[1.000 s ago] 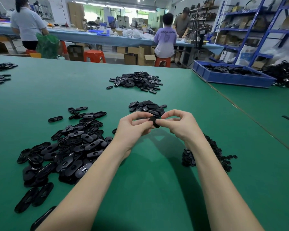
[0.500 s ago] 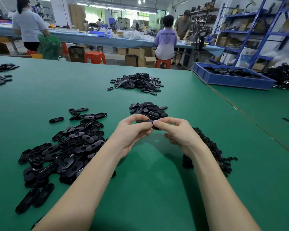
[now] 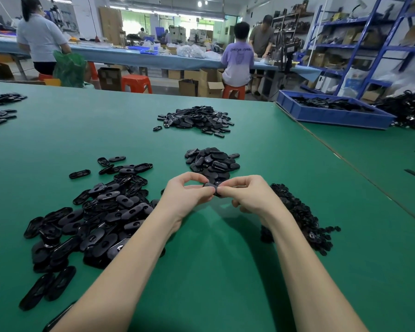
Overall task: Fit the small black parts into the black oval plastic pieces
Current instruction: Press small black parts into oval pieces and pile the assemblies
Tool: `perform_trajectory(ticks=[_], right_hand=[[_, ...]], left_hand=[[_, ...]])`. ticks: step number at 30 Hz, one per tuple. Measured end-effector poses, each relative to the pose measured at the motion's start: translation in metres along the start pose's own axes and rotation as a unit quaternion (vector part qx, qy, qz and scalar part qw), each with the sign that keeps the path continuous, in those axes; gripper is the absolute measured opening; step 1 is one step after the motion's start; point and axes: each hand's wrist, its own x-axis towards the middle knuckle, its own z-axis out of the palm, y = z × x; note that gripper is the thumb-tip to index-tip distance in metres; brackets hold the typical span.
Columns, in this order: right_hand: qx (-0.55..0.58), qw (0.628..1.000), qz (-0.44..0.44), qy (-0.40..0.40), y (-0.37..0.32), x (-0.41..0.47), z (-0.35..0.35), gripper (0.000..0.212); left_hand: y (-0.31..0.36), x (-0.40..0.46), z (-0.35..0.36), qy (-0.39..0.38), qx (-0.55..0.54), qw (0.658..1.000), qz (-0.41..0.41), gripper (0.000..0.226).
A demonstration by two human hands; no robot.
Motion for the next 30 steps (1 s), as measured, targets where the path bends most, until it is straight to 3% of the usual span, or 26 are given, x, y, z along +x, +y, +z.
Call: perform_trajectory(ticks=[5, 17, 30], right_hand=[[0.020, 0.999, 0.012, -0.023, 0.006, 0.002, 0.002, 0.006], [0.047, 0.998, 0.001, -0.042, 0.007, 0.001, -0.001, 0.007], [-0.013, 1.000, -0.016, 0.013, 0.014, 0.007, 0.006, 0.007]], left_hand=[[-0.003, -0.001, 0.002, 0.012, 0.034, 0.999, -0.014, 0.016], [-0.002, 0.000, 0.001, -0.019, -0.017, 0.998, -0.049, 0.013], [-0.008, 0.001, 0.006, 0.002, 0.062, 0.998, -0.010, 0.014]])
